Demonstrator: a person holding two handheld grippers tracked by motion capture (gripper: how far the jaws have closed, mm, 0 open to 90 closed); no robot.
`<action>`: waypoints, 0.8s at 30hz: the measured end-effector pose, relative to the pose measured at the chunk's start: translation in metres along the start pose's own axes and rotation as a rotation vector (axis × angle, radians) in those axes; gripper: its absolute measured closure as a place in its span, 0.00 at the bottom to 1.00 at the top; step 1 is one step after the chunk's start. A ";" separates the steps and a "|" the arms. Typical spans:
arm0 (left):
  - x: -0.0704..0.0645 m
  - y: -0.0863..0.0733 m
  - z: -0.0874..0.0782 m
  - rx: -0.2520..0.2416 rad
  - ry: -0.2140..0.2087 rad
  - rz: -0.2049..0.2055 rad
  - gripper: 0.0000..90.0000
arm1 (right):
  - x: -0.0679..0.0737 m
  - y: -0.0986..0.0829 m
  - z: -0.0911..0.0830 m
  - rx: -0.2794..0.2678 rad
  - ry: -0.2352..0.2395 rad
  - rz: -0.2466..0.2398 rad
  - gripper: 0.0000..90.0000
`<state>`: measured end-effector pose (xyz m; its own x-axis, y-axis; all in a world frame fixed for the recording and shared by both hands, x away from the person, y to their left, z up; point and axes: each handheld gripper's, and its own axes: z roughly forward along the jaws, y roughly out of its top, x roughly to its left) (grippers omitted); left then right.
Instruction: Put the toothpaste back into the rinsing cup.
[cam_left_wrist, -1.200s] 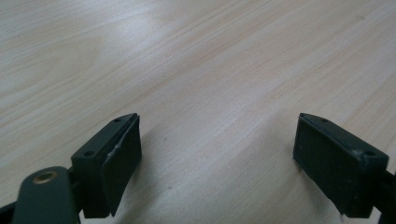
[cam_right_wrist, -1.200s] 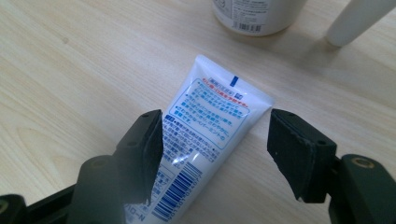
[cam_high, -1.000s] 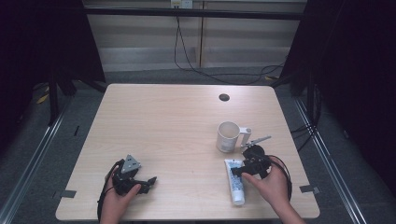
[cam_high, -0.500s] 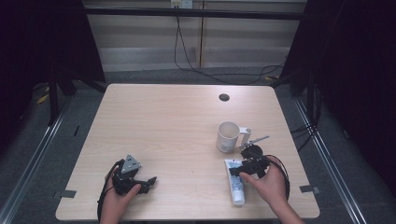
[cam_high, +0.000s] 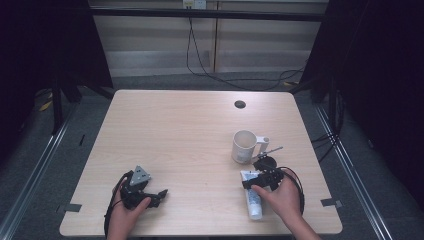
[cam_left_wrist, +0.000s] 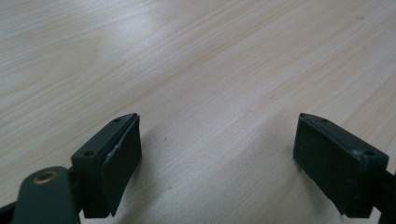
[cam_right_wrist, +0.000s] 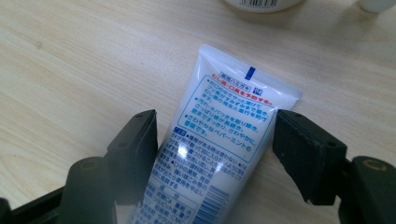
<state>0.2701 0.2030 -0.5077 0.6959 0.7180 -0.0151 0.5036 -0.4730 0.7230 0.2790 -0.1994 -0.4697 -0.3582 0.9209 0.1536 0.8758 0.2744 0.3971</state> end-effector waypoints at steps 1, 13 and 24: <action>0.000 0.000 0.000 0.000 0.000 0.000 0.17 | 0.000 0.000 0.000 0.000 0.000 0.000 0.35; 0.000 0.000 0.000 0.002 -0.003 -0.001 0.17 | 0.002 0.003 -0.001 0.014 -0.024 0.028 0.57; 0.000 0.000 0.000 0.002 -0.001 0.002 0.17 | 0.004 0.002 -0.012 -0.008 -0.014 0.004 0.84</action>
<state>0.2706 0.2030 -0.5075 0.6974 0.7166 -0.0144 0.5033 -0.4753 0.7216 0.2754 -0.1982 -0.4575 -0.3499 0.9259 0.1425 0.8746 0.2684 0.4038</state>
